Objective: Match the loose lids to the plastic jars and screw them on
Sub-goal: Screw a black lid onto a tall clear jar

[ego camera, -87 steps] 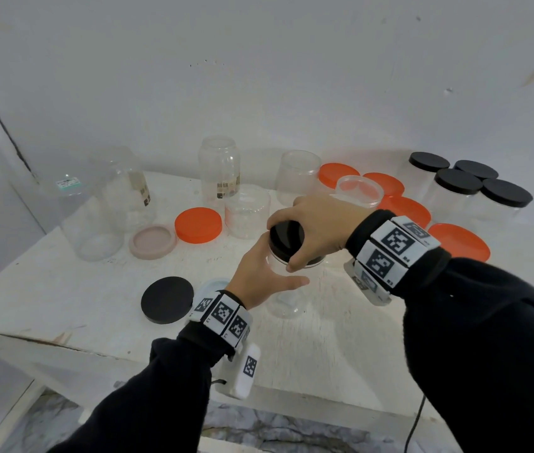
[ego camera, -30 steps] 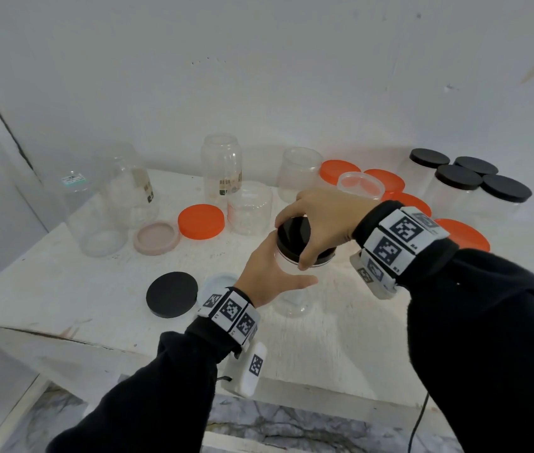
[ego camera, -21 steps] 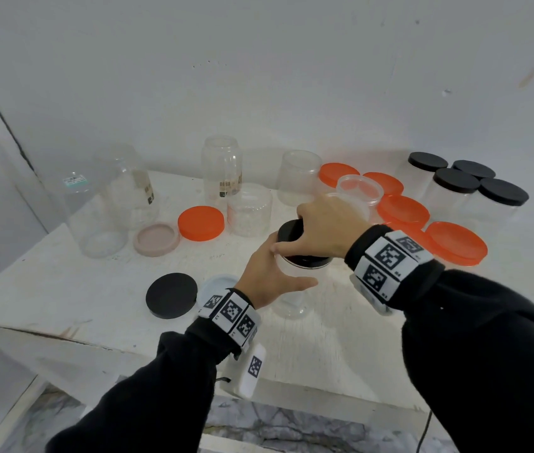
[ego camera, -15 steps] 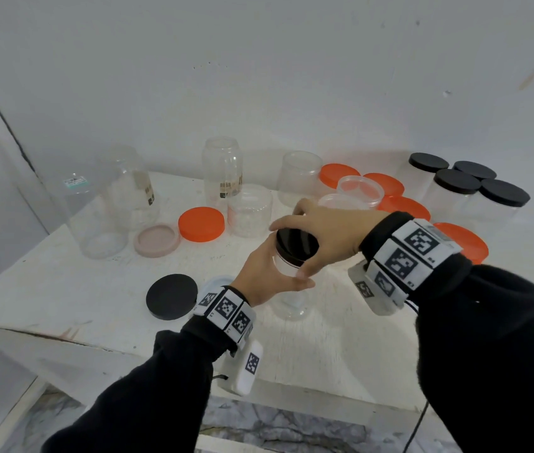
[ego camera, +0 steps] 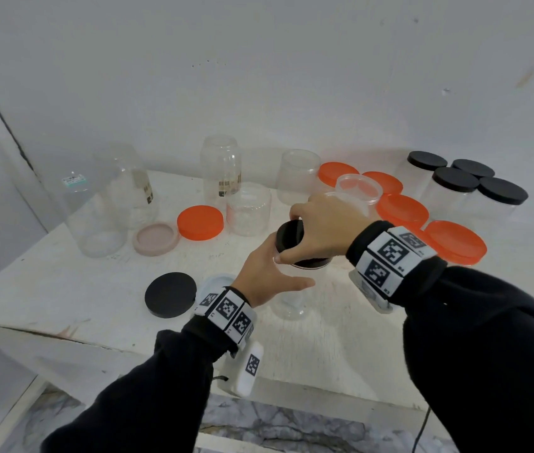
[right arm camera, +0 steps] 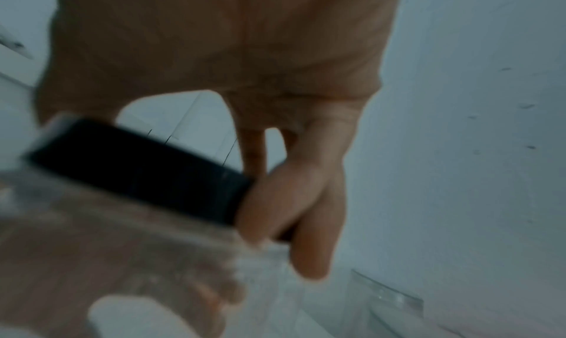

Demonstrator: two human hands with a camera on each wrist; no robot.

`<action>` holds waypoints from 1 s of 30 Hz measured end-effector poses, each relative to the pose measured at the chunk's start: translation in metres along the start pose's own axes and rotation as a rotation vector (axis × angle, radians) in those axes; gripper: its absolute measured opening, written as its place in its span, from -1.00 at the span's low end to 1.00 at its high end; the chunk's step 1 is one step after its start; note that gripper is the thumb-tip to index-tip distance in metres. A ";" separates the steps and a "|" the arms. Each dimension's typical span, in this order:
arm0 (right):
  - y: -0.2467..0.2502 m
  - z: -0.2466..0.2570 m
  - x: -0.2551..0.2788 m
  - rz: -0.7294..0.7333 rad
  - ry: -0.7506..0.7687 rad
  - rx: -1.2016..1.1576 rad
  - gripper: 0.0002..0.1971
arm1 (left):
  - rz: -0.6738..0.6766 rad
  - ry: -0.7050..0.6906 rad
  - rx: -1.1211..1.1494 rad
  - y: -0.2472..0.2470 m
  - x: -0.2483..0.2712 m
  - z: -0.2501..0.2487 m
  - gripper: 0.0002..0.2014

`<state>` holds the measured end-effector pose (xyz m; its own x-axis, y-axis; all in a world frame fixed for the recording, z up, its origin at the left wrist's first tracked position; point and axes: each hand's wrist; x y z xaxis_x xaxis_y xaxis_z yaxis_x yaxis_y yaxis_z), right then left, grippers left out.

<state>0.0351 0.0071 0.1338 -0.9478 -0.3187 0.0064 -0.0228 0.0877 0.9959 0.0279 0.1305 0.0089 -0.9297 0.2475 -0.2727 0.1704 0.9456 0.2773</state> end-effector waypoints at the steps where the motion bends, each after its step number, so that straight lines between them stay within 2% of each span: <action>1: -0.002 0.002 0.001 -0.031 -0.026 0.026 -0.32 | -0.005 -0.001 -0.005 0.000 0.000 0.000 -0.21; 4: -0.004 0.005 0.005 -0.056 -0.066 0.115 -0.26 | -0.003 -0.005 -0.018 0.001 -0.001 0.001 -0.22; 6: -0.003 0.001 0.006 0.014 -0.056 0.136 -0.18 | 0.016 0.002 -0.015 0.003 -0.001 0.001 -0.20; 10: 0.004 -0.008 0.005 0.278 0.159 -0.062 -0.24 | 0.058 -0.003 -0.003 0.006 -0.004 0.000 -0.08; 12: 0.007 -0.010 0.004 0.302 0.221 -0.103 -0.26 | 0.062 -0.009 -0.004 0.006 -0.004 0.000 -0.06; 16: 0.007 -0.011 0.003 0.209 0.216 -0.151 -0.35 | 0.057 -0.019 0.004 0.006 -0.004 -0.002 -0.04; 21: 0.001 -0.012 0.004 0.106 0.203 -0.093 -0.37 | 0.031 -0.021 0.005 0.002 -0.001 -0.002 -0.10; 27: -0.016 0.001 0.005 -0.056 0.001 -0.056 -0.37 | -0.008 -0.008 -0.028 0.000 0.000 0.000 -0.22; 30: -0.017 0.006 0.006 -0.068 -0.068 -0.008 -0.31 | -0.020 -0.018 -0.034 0.000 0.000 0.000 -0.25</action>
<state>0.0276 0.0096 0.1158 -0.9635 -0.2590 -0.0670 -0.0855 0.0606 0.9945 0.0276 0.1300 0.0092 -0.9268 0.2325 -0.2949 0.1402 0.9428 0.3026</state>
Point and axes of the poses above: each hand's wrist, its own x-axis away from the middle knuckle, its own y-axis out of the back of the hand, z = x × y, and after that the axes turned 7 degrees about -y, right-handed
